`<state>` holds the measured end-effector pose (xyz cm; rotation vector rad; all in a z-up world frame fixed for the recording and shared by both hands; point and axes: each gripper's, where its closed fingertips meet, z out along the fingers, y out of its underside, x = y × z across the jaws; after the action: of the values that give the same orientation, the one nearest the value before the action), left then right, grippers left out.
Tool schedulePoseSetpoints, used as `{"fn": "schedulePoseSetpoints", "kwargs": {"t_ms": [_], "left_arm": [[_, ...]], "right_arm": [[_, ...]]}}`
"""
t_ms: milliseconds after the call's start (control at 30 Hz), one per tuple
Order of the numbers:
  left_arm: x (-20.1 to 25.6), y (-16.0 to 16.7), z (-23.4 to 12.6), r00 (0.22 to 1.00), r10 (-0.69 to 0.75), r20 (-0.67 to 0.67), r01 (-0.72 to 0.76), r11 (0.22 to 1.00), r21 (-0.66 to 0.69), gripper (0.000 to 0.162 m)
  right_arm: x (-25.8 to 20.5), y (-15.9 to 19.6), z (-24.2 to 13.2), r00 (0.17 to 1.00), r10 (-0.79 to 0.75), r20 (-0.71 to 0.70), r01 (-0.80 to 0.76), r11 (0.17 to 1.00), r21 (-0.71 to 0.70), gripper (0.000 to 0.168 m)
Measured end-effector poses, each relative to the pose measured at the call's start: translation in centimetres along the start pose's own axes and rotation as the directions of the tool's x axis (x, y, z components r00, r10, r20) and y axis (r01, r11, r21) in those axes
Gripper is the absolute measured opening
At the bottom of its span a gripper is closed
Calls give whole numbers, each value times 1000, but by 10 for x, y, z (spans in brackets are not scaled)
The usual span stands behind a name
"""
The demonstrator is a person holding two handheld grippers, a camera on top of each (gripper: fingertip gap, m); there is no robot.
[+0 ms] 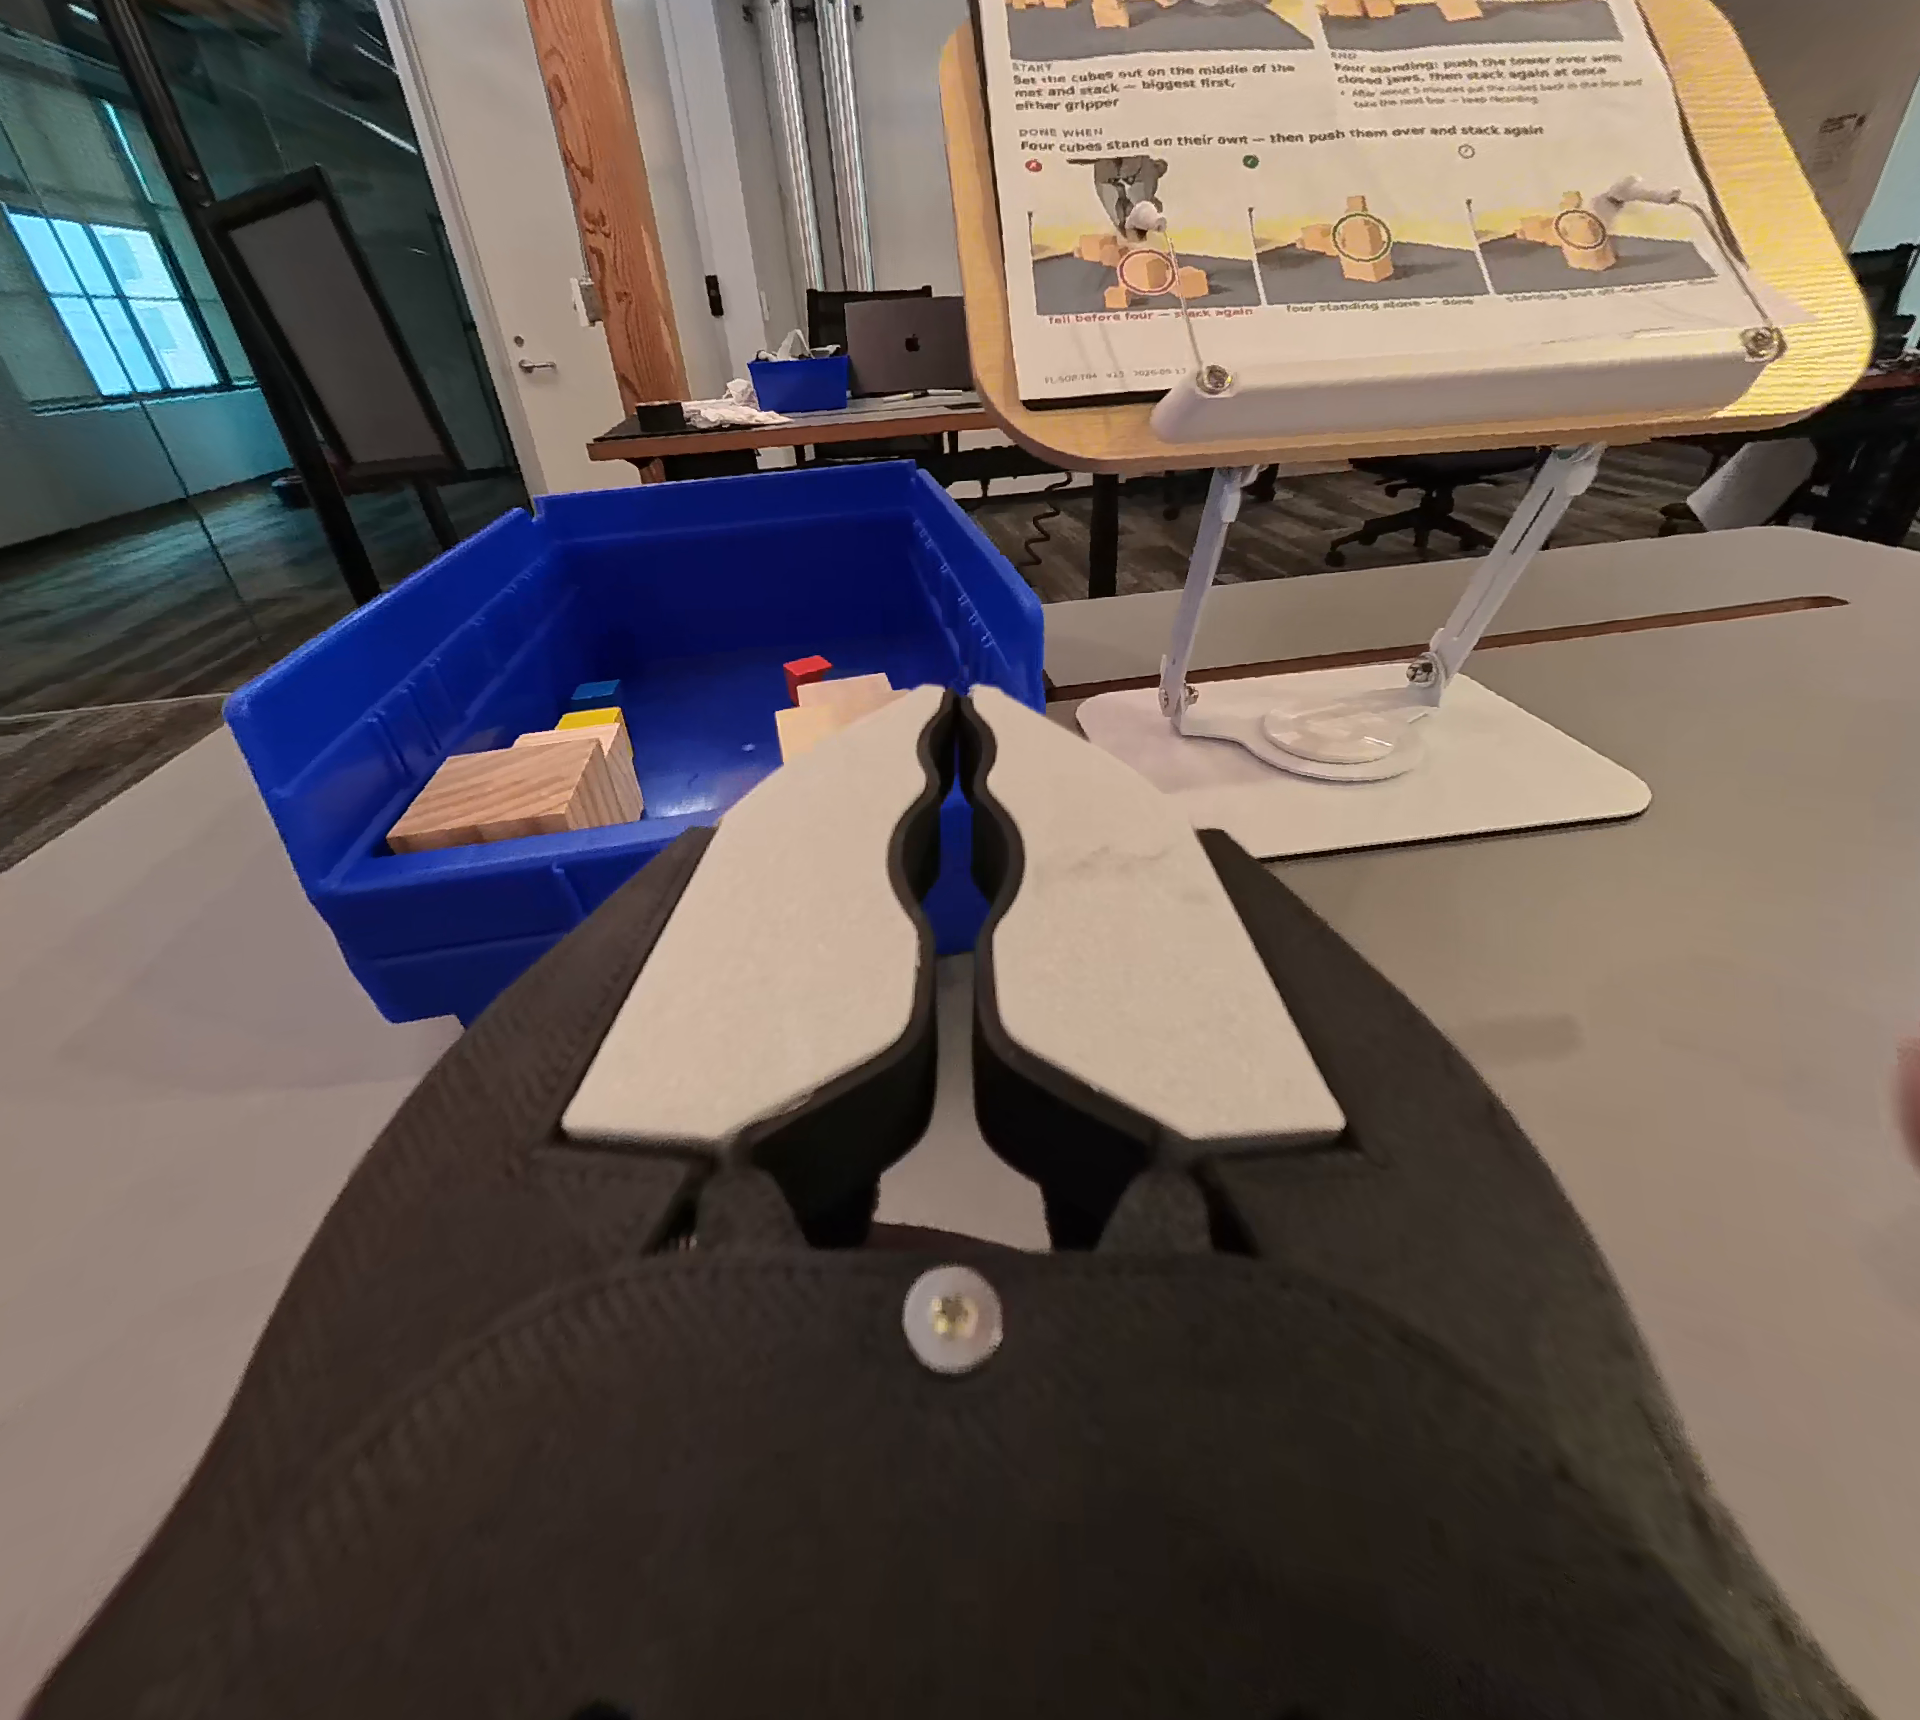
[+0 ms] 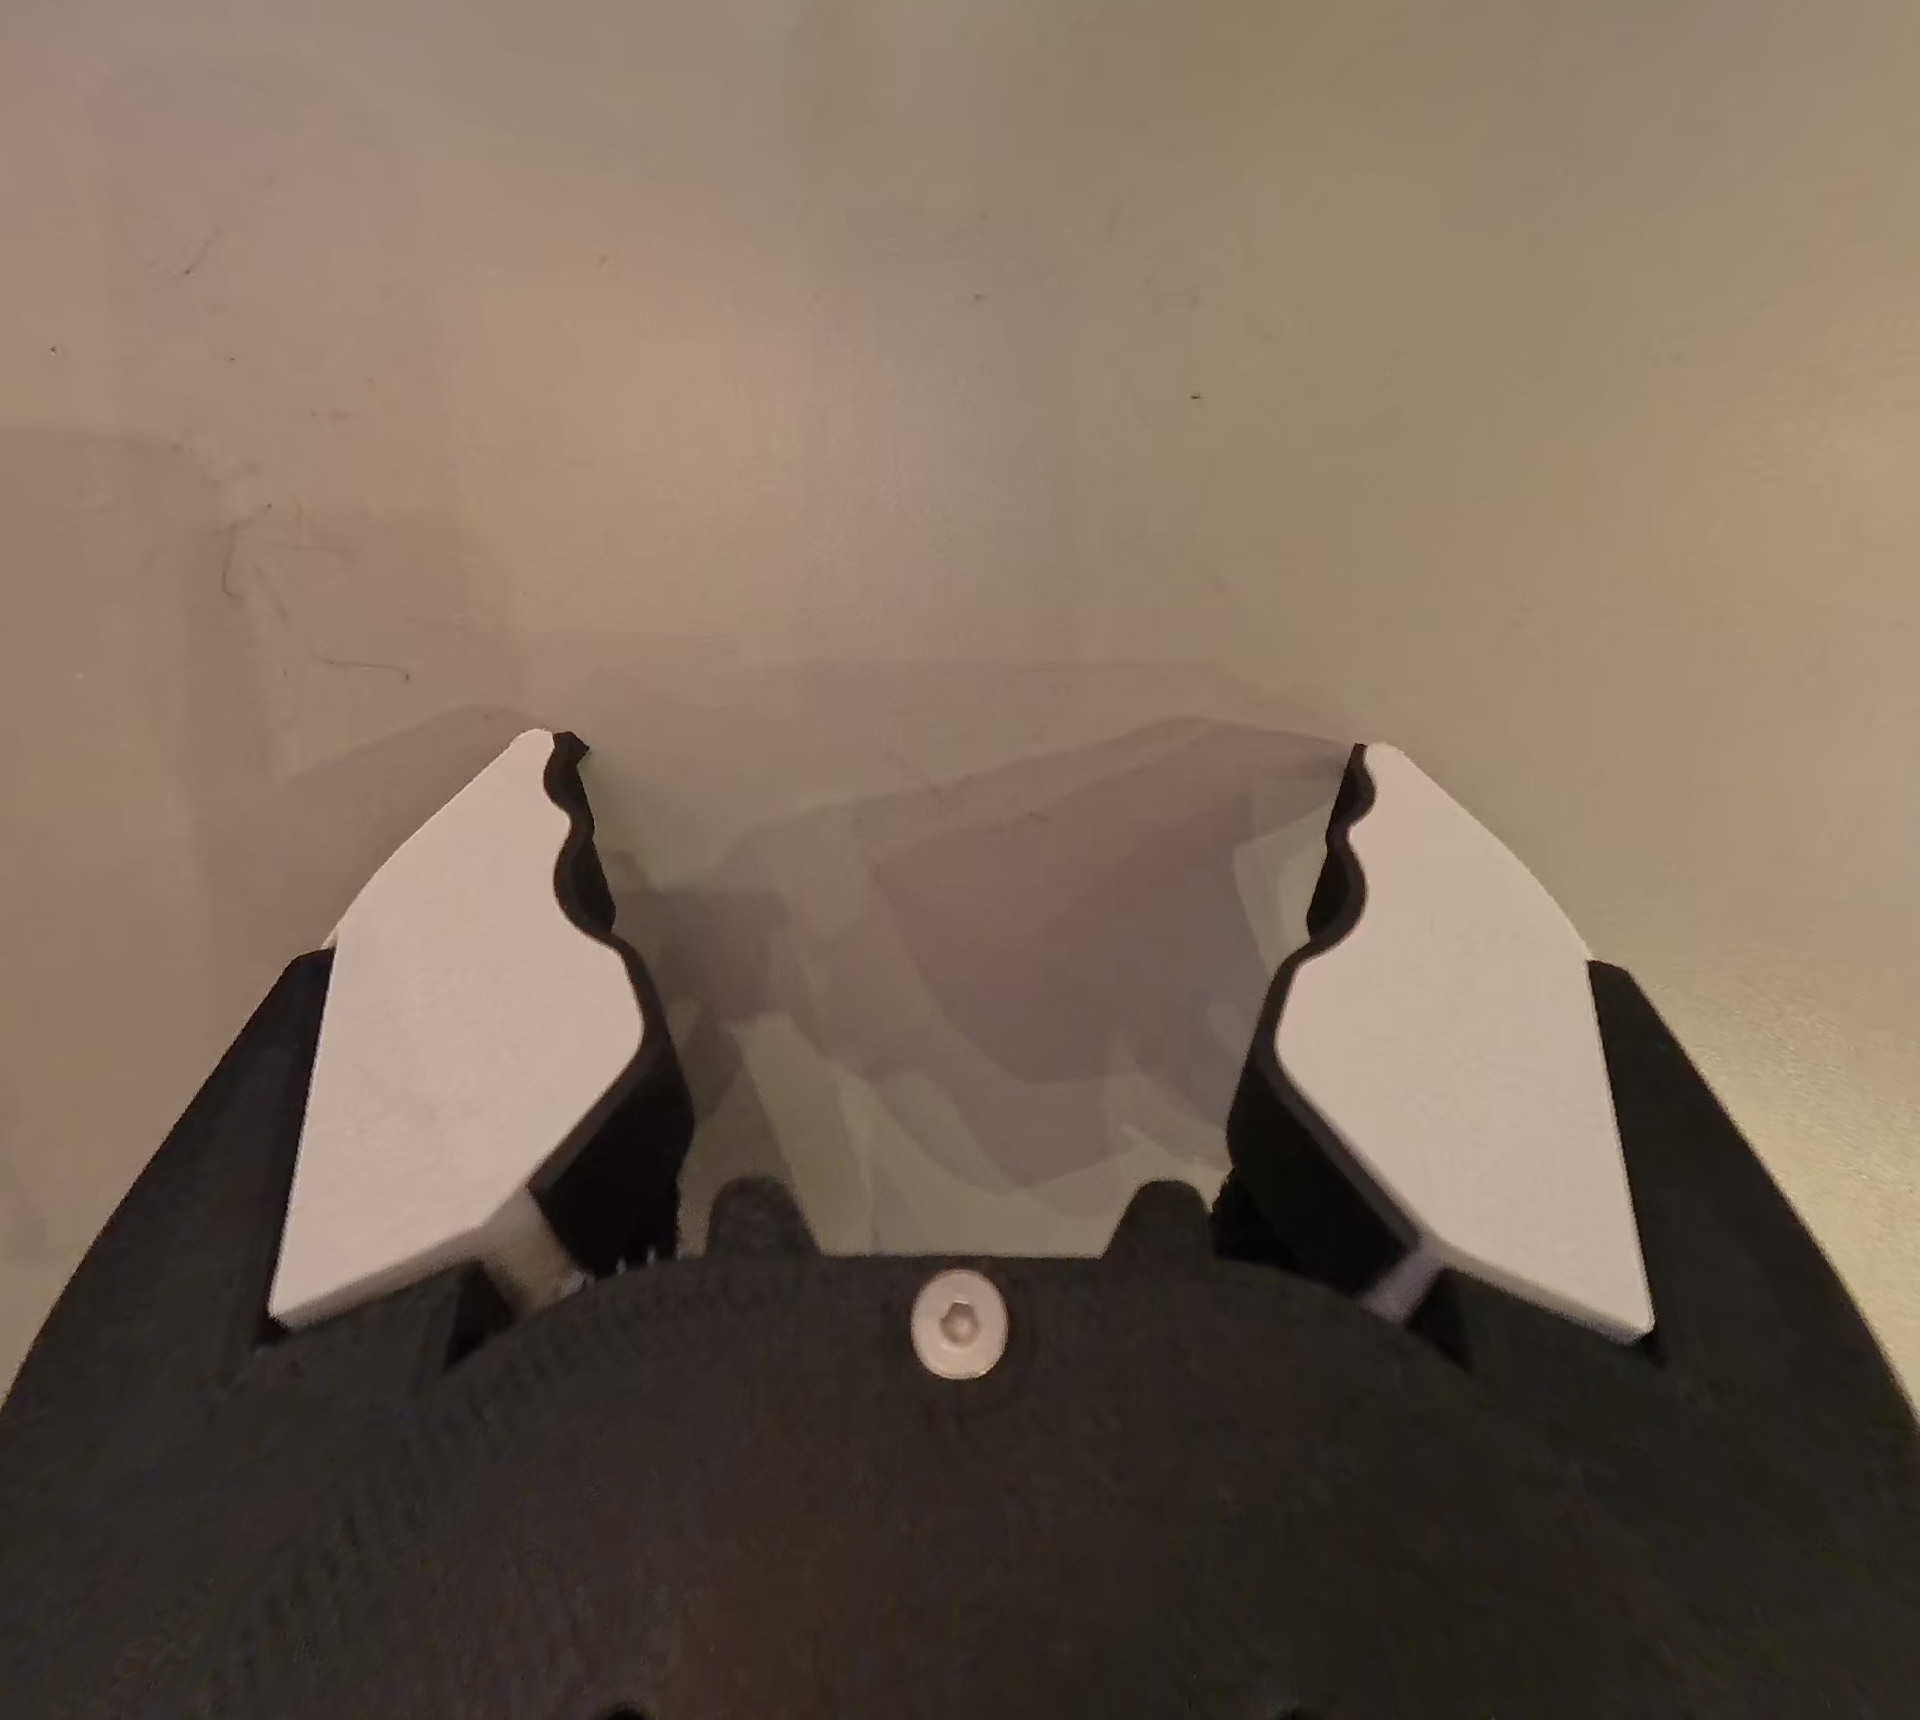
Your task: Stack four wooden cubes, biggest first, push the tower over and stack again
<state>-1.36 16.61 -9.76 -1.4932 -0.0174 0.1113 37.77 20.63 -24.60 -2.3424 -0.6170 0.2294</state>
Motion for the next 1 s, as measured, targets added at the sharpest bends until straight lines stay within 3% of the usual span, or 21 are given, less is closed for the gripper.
{"fn": "schedulePoseSetpoints", "kwargs": {"t_ms": [1000], "left_arm": [[-5,3,1,1000,-12,19,13,1000,-10,0]], "right_arm": [[0,0,0,1000,0,0,0,1000,0,133]]}}
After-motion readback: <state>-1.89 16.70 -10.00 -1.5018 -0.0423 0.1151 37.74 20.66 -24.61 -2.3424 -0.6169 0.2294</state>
